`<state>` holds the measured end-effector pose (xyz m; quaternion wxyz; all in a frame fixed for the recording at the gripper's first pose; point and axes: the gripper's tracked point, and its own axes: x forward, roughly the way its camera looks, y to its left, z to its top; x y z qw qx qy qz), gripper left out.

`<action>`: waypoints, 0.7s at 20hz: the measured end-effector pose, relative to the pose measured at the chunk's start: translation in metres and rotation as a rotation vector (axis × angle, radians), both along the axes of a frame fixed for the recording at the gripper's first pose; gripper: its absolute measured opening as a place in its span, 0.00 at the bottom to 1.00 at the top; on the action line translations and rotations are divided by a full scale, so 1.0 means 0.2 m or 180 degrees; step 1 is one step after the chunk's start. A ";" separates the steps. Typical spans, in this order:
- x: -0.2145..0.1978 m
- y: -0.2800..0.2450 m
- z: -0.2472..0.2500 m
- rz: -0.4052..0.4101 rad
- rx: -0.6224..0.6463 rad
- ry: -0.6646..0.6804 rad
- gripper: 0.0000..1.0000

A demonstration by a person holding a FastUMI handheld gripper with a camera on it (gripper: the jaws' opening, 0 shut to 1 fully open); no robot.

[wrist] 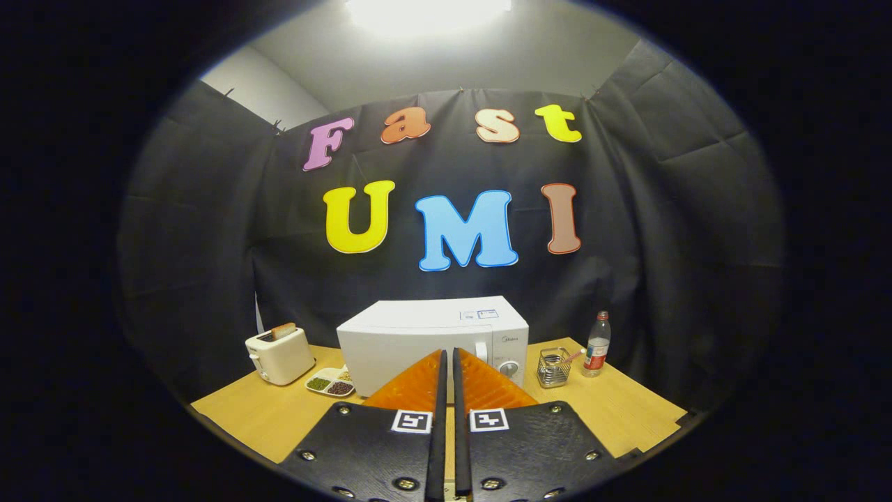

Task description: Open the microwave, put the food inside, and close the microwave door.

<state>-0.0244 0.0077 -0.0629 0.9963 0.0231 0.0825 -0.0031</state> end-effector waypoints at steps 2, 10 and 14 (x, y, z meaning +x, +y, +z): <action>-0.07 0.03 0.01 0.0067 0.0059 -0.0045 0.08; -0.09 0.10 0.08 0.0127 0.0076 -0.0184 0.97; -0.08 0.15 0.18 0.0187 0.0031 -0.0362 0.97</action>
